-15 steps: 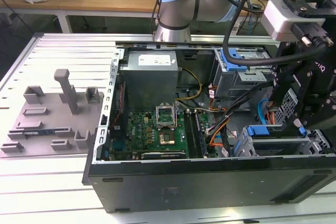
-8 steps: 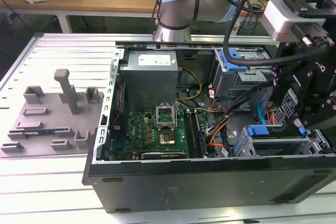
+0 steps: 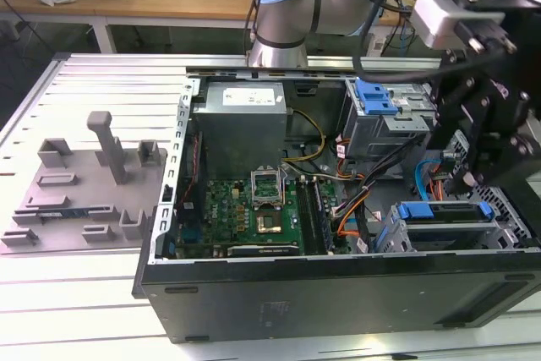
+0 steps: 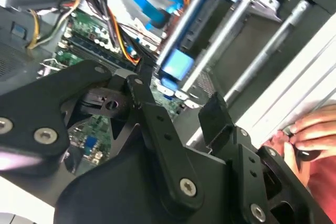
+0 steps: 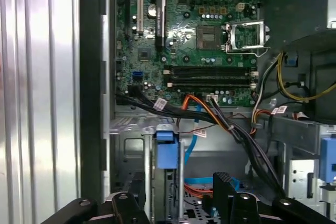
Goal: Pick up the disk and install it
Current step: 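Insert the first disk wire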
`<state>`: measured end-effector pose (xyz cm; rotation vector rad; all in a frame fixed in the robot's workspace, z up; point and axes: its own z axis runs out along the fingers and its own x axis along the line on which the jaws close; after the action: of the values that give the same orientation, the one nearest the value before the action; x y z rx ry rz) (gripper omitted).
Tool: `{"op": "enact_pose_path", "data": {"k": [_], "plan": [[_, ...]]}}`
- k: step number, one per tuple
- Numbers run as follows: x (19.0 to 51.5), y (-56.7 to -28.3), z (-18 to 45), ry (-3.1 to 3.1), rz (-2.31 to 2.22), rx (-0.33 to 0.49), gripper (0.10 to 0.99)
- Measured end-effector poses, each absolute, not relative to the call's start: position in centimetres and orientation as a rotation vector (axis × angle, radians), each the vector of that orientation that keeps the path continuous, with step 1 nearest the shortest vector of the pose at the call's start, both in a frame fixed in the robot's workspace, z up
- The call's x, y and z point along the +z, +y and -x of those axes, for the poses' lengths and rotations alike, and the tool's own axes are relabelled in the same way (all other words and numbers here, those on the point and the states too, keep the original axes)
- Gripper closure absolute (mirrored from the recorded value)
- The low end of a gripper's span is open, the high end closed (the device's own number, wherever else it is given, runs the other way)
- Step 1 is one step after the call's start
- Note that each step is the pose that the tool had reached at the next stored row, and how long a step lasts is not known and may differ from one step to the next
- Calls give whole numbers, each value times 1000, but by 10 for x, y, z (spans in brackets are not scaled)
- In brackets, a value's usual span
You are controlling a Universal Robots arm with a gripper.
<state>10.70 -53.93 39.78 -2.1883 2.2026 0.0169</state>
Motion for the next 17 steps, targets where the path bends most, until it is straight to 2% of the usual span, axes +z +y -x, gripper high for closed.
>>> {"op": "enact_pose_path", "data": {"k": [2, 7, 8, 9, 10, 12, 17], "plan": [[398, -530, -107, 2209, 2195, 3, 463], [398, -515, -107, 2252, 2240, -97, 463], [397, -509, -107, 2269, 2257, -137, 541], [397, -503, -107, 2284, 2273, -176, 541], [397, -499, -107, 2294, 2283, -201, 612], [397, -483, -107, 2314, 2304, -256, 612], [394, -455, -129, 2324, 2315, -275, 612]]}}
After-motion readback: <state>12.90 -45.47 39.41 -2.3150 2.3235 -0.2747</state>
